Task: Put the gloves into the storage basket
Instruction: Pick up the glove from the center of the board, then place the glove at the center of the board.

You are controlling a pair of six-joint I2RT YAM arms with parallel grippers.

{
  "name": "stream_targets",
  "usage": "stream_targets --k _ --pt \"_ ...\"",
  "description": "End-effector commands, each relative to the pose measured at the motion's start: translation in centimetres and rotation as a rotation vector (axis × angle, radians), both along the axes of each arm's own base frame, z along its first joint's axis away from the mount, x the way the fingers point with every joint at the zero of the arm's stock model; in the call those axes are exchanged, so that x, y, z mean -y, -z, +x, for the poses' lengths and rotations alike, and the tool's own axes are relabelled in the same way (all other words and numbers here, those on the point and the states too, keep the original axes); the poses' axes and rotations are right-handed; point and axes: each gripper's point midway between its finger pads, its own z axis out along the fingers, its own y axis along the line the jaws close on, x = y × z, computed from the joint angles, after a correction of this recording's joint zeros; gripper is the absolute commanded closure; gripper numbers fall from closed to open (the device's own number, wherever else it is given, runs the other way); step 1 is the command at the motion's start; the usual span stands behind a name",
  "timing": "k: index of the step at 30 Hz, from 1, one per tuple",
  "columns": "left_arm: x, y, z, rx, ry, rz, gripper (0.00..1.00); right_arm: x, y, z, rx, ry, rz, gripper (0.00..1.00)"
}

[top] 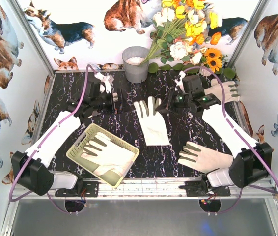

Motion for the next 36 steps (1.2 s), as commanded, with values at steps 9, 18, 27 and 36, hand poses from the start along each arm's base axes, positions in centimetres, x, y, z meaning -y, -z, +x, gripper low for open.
stream_targets --k 9,18,27,36 --pt "2.3 -4.6 0.1 0.200 0.160 -0.209 0.07 -2.1 -17.0 0.7 0.402 -0.047 0.345 1.00" --pt "3.9 -7.3 -0.5 0.233 0.217 -0.367 0.13 -2.0 -20.6 -0.4 0.452 -0.084 0.477 1.00" --pt "5.0 -8.3 -1.8 0.219 0.247 -0.434 0.59 -1.3 -19.6 -0.3 0.429 -0.059 0.452 1.00" --pt "5.5 -8.2 -1.3 0.218 0.214 -0.441 0.61 -1.2 -19.0 -0.9 0.413 -0.063 0.452 1.00"
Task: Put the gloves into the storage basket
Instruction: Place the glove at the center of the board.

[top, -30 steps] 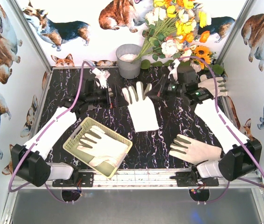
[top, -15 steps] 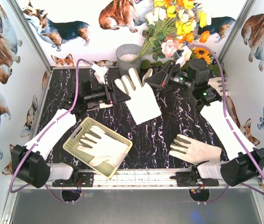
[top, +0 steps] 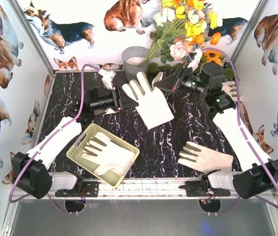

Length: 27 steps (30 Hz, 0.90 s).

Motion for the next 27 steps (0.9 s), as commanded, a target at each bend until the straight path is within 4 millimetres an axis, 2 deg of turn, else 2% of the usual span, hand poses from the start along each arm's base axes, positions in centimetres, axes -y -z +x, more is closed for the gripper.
stream_targets --k 1,4,6,9,11,12,14,16,19,22,27 --pt "0.3 -2.1 0.3 0.059 -0.016 -0.048 0.63 0.2 -2.3 -1.3 0.079 -0.020 0.031 1.00" --pt "0.6 -2.4 0.1 0.056 -0.005 -0.066 0.70 0.3 -1.9 -1.3 0.071 -0.010 0.024 1.00" --pt "0.8 -2.6 -0.2 0.055 0.006 -0.072 0.78 0.5 -1.2 -1.0 0.051 0.011 0.013 1.00" --pt "0.7 -2.6 -0.5 0.045 0.003 -0.074 1.00 1.0 1.0 -0.2 -0.003 0.060 -0.039 1.00" --pt "0.3 -2.2 -0.5 0.032 -0.024 -0.057 1.00 1.5 3.0 0.4 -0.043 0.104 -0.086 1.00" --pt "0.0 -1.9 -0.4 0.025 -0.046 -0.039 1.00 1.7 3.8 0.7 -0.057 0.116 -0.106 0.92" --pt "-0.8 -0.8 -0.1 -0.004 -0.101 0.014 1.00 1.9 5.5 1.1 -0.086 0.132 -0.141 0.68" --pt "-2.3 1.4 0.5 -0.078 -0.196 0.120 1.00 2.2 7.3 1.4 -0.114 0.143 -0.180 0.43" --pt "-4.3 4.1 1.1 -0.179 -0.314 0.255 1.00 2.7 9.7 1.6 -0.134 0.159 -0.277 0.22" --pt "-5.3 5.2 2.0 -0.262 -0.397 0.319 1.00 2.9 11.6 1.1 -0.102 0.149 -0.443 0.18" --pt "-4.9 5.5 4.2 -0.435 -0.511 0.257 1.00 -0.8 13.1 -0.5 0.034 0.029 -0.606 0.17"
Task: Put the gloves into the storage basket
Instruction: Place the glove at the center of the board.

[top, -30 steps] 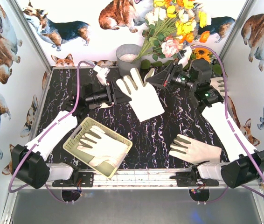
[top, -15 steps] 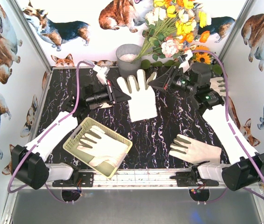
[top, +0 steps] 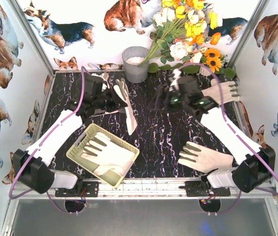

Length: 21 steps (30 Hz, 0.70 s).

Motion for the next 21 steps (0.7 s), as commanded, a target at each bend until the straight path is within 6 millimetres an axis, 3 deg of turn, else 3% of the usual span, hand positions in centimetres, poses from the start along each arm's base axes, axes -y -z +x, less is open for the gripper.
stream_targets --k 1,7,15,21 --pt "-0.4 1.0 1.9 -0.147 -0.165 -0.030 1.00 -2.7 -0.8 -0.6 0.192 -0.138 -0.153 0.16" --pt "1.2 1.5 3.1 -0.239 -0.196 -0.119 1.00 -6.8 0.2 -1.7 0.295 -0.216 -0.193 0.15" --pt "2.1 1.5 3.2 -0.278 -0.197 -0.175 1.00 -9.7 1.7 0.4 0.368 -0.262 -0.288 0.15" --pt "2.4 1.1 3.2 -0.286 -0.196 -0.203 1.00 -11.2 4.0 2.1 0.367 -0.260 -0.349 0.18"
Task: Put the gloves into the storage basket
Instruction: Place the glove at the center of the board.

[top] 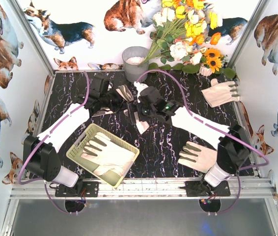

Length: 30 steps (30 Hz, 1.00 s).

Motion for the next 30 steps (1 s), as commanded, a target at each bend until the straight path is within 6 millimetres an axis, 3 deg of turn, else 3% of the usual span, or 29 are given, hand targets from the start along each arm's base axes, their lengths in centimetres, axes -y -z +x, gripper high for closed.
stream_targets --k 1,3,5,7,10,11,15,20,26,30 --pt "0.8 -2.3 0.6 0.038 -0.002 -0.069 1.00 -1.8 -2.8 2.9 0.136 0.022 0.025 0.20" --pt "1.0 -2.4 0.6 0.031 -0.007 -0.089 1.00 -1.8 -2.3 3.4 0.127 0.036 0.005 0.31" --pt "1.2 -2.7 0.6 0.026 -0.004 -0.107 1.00 -1.9 -2.1 3.5 0.112 0.031 -0.010 0.48" --pt "1.4 -2.8 0.8 0.031 0.002 -0.108 1.00 -2.0 -2.0 3.3 0.091 0.032 -0.008 0.73" --pt "1.3 -3.1 1.0 0.058 0.016 -0.082 1.00 -1.7 -2.6 2.8 0.069 0.052 0.007 1.00" --pt "1.1 -3.0 1.0 0.059 0.018 -0.064 1.00 -1.5 -2.8 2.7 0.065 0.071 0.015 1.00" --pt "0.5 -3.8 1.4 0.112 0.045 0.001 0.60 -0.8 -4.1 2.4 0.032 0.130 0.075 1.00" --pt "-0.7 -4.8 3.0 0.194 0.070 0.064 0.30 1.4 -3.3 2.4 -0.065 0.220 0.105 1.00" --pt "-2.6 -5.2 3.9 0.254 0.077 0.108 0.20 3.9 -2.5 2.2 -0.137 0.278 0.199 1.00" --pt "-2.8 -3.8 3.1 0.276 0.167 0.139 0.20 6.1 -2.9 2.2 -0.179 0.313 0.308 1.00"
